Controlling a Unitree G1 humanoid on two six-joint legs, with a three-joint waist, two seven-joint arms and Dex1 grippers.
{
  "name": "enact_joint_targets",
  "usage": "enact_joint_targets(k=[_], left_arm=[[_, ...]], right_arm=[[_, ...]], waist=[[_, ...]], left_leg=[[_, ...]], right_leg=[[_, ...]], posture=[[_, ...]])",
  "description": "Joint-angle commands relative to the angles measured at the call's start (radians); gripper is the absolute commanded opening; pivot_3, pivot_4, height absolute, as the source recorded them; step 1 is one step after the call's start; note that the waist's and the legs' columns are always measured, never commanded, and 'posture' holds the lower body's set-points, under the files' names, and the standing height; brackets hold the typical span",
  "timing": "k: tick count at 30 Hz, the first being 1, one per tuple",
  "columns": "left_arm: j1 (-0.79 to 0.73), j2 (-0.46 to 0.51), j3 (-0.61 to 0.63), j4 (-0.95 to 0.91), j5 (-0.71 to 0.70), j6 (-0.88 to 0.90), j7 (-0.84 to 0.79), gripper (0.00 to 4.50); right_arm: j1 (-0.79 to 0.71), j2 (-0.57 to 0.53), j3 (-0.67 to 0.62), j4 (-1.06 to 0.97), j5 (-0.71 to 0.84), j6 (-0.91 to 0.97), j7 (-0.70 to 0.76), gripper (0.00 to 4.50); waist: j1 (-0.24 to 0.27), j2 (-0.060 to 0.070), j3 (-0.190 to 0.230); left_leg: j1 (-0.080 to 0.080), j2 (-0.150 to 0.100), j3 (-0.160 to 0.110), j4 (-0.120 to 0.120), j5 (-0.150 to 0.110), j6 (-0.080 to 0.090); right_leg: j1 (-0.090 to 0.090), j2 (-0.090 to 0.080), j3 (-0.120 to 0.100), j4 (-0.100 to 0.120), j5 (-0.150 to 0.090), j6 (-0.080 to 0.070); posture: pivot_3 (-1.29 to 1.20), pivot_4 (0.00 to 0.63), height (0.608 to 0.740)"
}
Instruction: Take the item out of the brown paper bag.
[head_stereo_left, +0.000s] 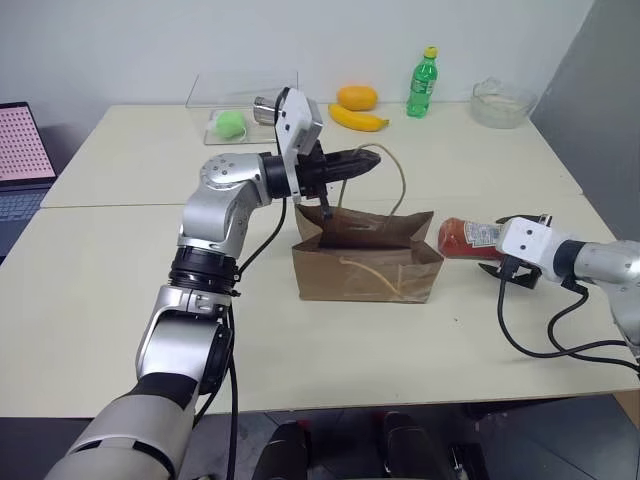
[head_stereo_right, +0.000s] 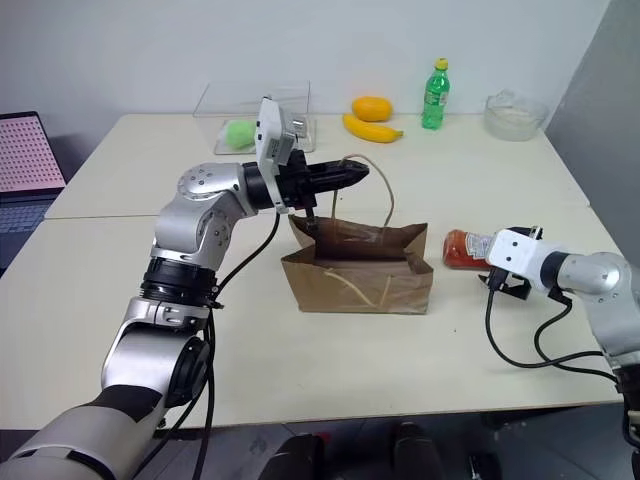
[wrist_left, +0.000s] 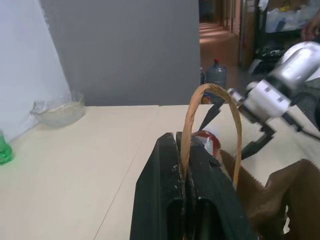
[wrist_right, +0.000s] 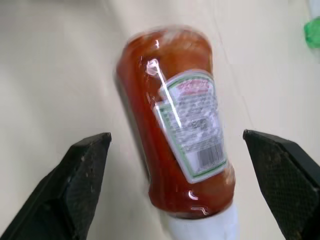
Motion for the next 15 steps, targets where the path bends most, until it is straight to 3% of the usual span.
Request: enact_joint_targets(k=[1,4,7,15], left_arm=[[-0.029,0.009,0.018,-0.010,0.006,-0.007,0.029,0.00],[-0.039,0.027,0.020,0.006,0.010,0.003,0.024,0.00],[-0.050,0.044,0.014,0.022,0.027,0.014,0.033,0.00],[-0.067,0.093,0.014,0.007,0.017,0.076,-0.024,2.48]], right_arm=[[0.108,0.071,-0.200,-0.327,0.219,0.194,-0.010,4.47],[0.218,0.240,-0.318,-0.640,0.477,0.389,-0.135,4.47],[0.246,0.343,-0.317,-0.799,0.599,0.494,-0.264,4.47],[0.221,0.375,-0.235,-0.831,0.653,0.542,-0.409,4.50]], waist=[[0.002,0.000,0.000],[0.003,0.000,0.000],[0.001,0.000,0.000],[0.002,0.000,0.000]], left_leg=[[0.000,0.000,0.000,0.000,-0.001,0.002],[0.000,0.002,-0.001,0.000,-0.002,0.003],[0.000,0.001,-0.001,0.001,-0.002,0.003],[0.003,0.001,-0.001,0.002,-0.001,0.004]], right_leg=[[0.000,0.000,0.000,0.000,0.000,0.000],[0.001,0.001,-0.001,0.000,0.000,0.000],[0.001,0.001,0.000,0.001,0.000,0.001],[0.004,0.001,0.000,-0.001,0.003,0.002]], posture=[[0.00,0.150,0.740],[0.00,0.150,0.740],[0.00,0.150,0.740],[0.00,0.150,0.740]])
